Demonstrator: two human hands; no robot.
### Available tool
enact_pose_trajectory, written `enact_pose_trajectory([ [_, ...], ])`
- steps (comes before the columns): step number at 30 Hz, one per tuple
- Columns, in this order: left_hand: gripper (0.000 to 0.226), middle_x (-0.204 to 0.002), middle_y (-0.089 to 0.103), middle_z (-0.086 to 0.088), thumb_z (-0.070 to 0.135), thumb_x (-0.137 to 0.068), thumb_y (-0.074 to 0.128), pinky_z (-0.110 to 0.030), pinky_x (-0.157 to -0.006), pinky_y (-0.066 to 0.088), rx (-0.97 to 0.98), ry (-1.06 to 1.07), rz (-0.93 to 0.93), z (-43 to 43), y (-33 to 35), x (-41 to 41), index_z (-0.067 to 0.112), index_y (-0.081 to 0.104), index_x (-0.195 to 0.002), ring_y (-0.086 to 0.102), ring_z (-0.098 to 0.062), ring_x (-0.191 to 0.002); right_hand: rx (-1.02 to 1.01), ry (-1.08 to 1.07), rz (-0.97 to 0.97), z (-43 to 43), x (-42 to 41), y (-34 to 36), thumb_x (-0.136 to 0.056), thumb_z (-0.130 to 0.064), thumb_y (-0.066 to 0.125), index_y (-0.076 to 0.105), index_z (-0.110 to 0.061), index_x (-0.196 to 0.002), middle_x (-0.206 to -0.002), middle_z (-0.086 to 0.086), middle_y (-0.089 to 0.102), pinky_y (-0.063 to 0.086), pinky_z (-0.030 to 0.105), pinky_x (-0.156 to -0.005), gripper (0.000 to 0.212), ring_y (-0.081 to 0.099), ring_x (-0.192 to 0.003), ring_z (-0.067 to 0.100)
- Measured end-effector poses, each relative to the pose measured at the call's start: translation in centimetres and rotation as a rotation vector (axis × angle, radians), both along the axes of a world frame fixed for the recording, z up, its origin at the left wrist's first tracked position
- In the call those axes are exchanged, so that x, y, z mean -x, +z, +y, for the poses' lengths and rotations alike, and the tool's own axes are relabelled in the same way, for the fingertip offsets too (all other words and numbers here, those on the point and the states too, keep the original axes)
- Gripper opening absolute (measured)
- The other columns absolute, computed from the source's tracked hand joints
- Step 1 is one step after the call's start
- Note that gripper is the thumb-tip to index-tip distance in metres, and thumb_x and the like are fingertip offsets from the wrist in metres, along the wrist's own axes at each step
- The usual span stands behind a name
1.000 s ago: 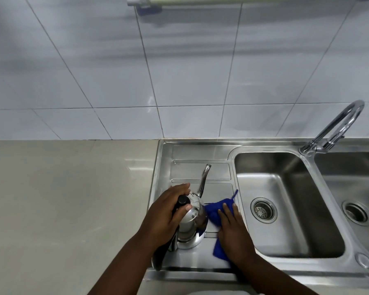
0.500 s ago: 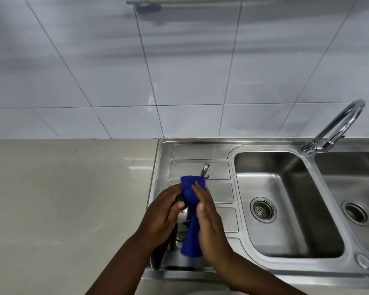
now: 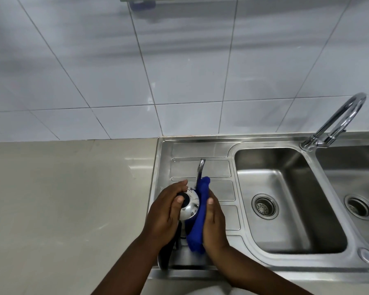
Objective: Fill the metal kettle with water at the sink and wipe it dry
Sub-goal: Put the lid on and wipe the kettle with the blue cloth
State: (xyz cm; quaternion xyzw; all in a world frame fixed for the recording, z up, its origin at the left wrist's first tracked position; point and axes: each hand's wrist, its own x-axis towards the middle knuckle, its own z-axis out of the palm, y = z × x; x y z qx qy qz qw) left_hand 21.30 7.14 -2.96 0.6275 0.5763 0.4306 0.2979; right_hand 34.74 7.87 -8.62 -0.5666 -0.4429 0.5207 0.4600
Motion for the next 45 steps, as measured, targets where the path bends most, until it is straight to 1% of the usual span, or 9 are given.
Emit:
enact_pose_trajectory([
  [6, 0.038, -0.129, 0.06, 0.011, 0.03, -0.099, 0.033, -0.025, -0.101, 0.045, -0.026, -0.001, -0.07, -0.3, 0.6, -0.8, 0.022, 0.054, -0.13, 0.057, -0.013, -0.121, -0.484, 0.07, -0.403, -0.8, 1.4, 0.7, -0.101, -0.051, 0.024, 0.036, -0.018, -0.147, -0.152, 0.007, 0.044, 0.03, 0.031, -0.118, 0.058, 0.04, -0.141, 0.018],
  [9, 0.037, -0.13, 0.06, 0.008, 0.031, -0.098, 0.036, -0.029, -0.103, 0.045, -0.043, 0.066, -0.055, -0.2, 0.1, -0.9, 0.02, 0.056, -0.127, 0.055, -0.011, -0.123, -0.314, 0.037, -0.173, -0.9, 0.6, -2.1, -0.098, -0.058, 0.025, 0.039, -0.013, -0.145, -0.149, 0.01, 0.048, 0.036, 0.045, -0.115, 0.067, 0.044, -0.138, 0.025],
  [15, 0.051, -0.13, 0.057, 0.012, 0.053, -0.094, 0.036, -0.019, -0.103, 0.042, -0.006, 0.057, 0.033, -0.3, -0.1, -1.0, 0.022, 0.053, -0.131, 0.052, -0.004, -0.123, 0.236, -0.192, 0.248, -0.9, 0.0, -4.1, -0.054, -0.1, 0.04, 0.061, -0.037, -0.111, -0.117, 0.001, 0.068, 0.045, 0.03, -0.097, 0.088, 0.059, -0.12, 0.025],
  [23, 0.043, -0.132, 0.055, 0.018, 0.042, -0.093, 0.048, -0.023, -0.103, 0.042, -0.045, -0.076, 0.049, 0.3, 0.5, -0.5, 0.027, 0.048, -0.133, 0.052, -0.007, -0.123, -0.452, 0.055, -0.285, -1.1, 1.7, 1.1, -0.102, -0.049, 0.023, 0.038, -0.02, -0.147, -0.155, 0.005, 0.042, 0.024, 0.032, -0.12, 0.056, 0.033, -0.147, 0.018],
  [27, 0.052, -0.141, 0.05, 0.012, 0.047, -0.086, 0.057, -0.035, -0.107, 0.043, 0.006, -0.067, 0.048, 0.4, -0.1, 0.0, 0.029, 0.046, -0.134, 0.047, -0.008, -0.131, -0.137, 0.007, 0.003, 0.1, -0.3, -1.3, -0.093, -0.067, 0.03, 0.05, -0.025, -0.139, -0.142, 0.004, 0.057, 0.037, 0.047, -0.115, 0.066, 0.05, -0.135, 0.02],
  [31, 0.055, -0.144, 0.046, 0.016, 0.045, -0.085, 0.061, -0.041, -0.108, 0.043, 0.058, -0.119, 0.086, 1.0, -0.1, 0.5, 0.03, 0.046, -0.136, 0.043, -0.005, -0.134, 0.204, -0.047, 0.21, 0.6, -0.5, -1.2, -0.098, -0.058, 0.029, 0.06, -0.044, -0.117, -0.126, -0.002, 0.067, 0.042, 0.042, -0.112, 0.039, 0.058, -0.125, 0.02],
  [35, 0.069, -0.157, 0.029, 0.01, 0.05, -0.089, 0.054, -0.034, -0.117, 0.031, 0.05, -0.264, 0.128, 1.8, 0.1, 1.0, 0.021, 0.031, -0.147, 0.029, -0.007, -0.143, -0.08, 0.044, 0.02, -0.4, 0.2, 1.8, -0.089, -0.075, 0.025, 0.044, -0.031, -0.144, -0.151, -0.009, 0.046, 0.029, 0.041, -0.12, 0.073, 0.039, -0.142, 0.007],
  [39, 0.079, -0.162, 0.008, -0.001, 0.046, -0.091, 0.052, -0.029, -0.119, 0.021, 0.04, -0.353, 0.119, 2.1, 0.2, 1.1, 0.016, 0.01, -0.152, 0.014, -0.015, -0.149, -0.293, 0.244, -0.109, 1.2, -0.7, 3.1, -0.094, -0.068, 0.021, 0.046, -0.026, -0.144, -0.15, -0.009, 0.047, 0.031, 0.039, -0.119, 0.069, 0.039, -0.142, 0.01],
  [45, 0.078, -0.16, -0.01, 0.017, 0.064, -0.087, 0.039, -0.023, -0.112, 0.033, 0.092, -0.261, 0.324, 2.0, 0.8, 1.0, 0.036, 0.004, -0.15, 0.016, -0.004, -0.146, -0.093, 0.389, -0.007, 5.1, -2.4, 3.1, -0.092, -0.07, 0.027, 0.063, -0.027, -0.127, -0.118, -0.004, 0.072, 0.049, 0.035, -0.1, 0.065, 0.066, -0.112, 0.01],
])
